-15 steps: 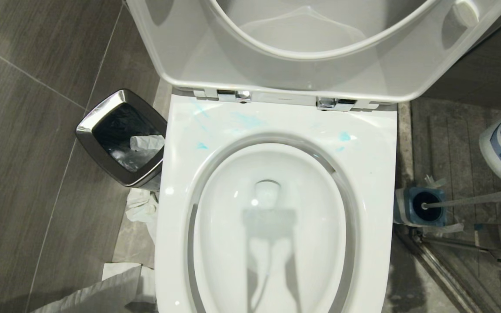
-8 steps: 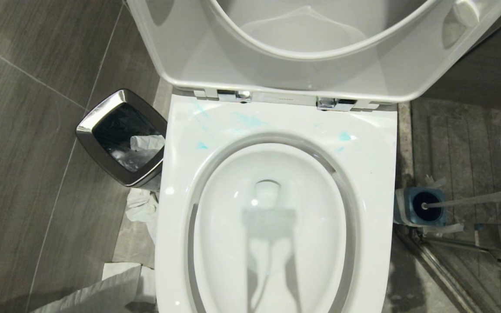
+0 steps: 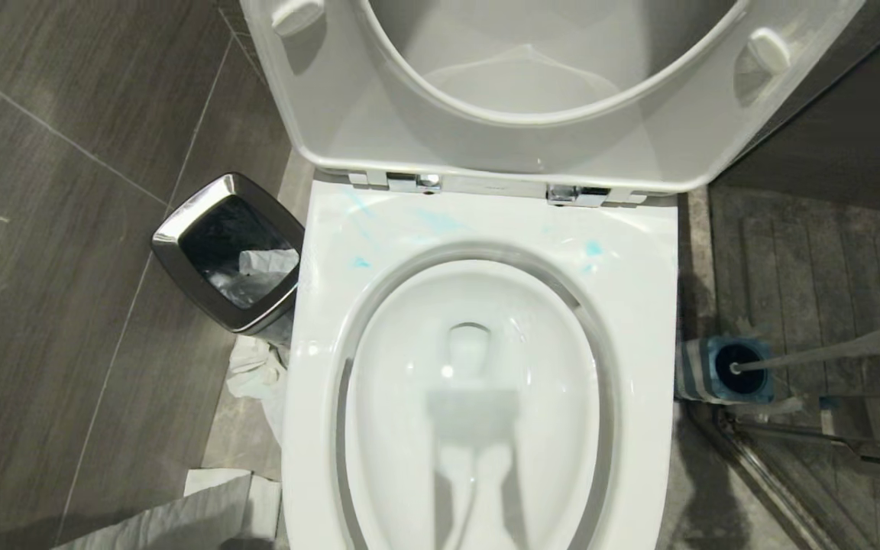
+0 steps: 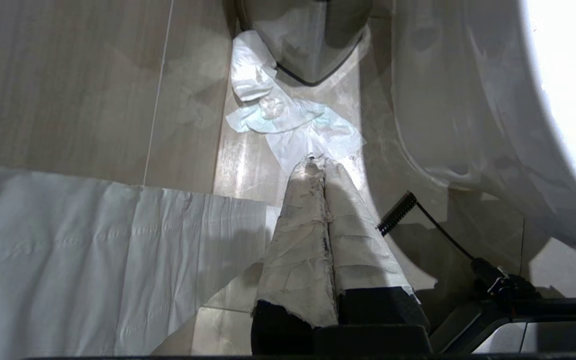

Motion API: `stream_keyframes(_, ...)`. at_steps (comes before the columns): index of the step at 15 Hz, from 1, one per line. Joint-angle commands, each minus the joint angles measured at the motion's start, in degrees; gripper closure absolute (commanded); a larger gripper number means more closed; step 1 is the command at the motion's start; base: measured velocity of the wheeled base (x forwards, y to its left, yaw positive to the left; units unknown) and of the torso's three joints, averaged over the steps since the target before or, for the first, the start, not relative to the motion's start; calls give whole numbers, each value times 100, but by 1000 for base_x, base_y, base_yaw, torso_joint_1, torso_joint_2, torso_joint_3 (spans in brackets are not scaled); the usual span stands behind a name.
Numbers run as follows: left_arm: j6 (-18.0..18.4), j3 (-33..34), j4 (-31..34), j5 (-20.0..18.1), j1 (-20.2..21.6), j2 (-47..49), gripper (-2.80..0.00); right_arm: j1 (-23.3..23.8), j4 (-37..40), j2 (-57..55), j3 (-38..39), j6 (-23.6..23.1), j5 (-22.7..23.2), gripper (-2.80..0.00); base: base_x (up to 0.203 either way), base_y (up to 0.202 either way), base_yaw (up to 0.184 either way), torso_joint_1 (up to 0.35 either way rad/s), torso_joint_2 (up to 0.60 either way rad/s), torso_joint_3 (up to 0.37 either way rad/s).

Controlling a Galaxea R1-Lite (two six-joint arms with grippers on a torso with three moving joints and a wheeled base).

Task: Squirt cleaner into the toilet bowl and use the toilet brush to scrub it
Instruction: Pour in the cleaning agent

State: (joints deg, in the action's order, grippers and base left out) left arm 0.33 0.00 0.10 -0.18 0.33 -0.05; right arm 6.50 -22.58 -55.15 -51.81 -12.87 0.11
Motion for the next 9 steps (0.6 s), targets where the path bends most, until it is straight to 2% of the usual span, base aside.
stream_keyframes(1, 2, 9, -1, 1, 2, 5, 0, 1, -21, -5, -13, -5, 7, 0, 0, 0, 0, 4, 4, 198)
stream_keyframes(9, 2, 9, -1, 1, 2, 5, 0, 1, -50, -5, -9, 70, -2, 0, 0, 0, 0, 3, 3, 203)
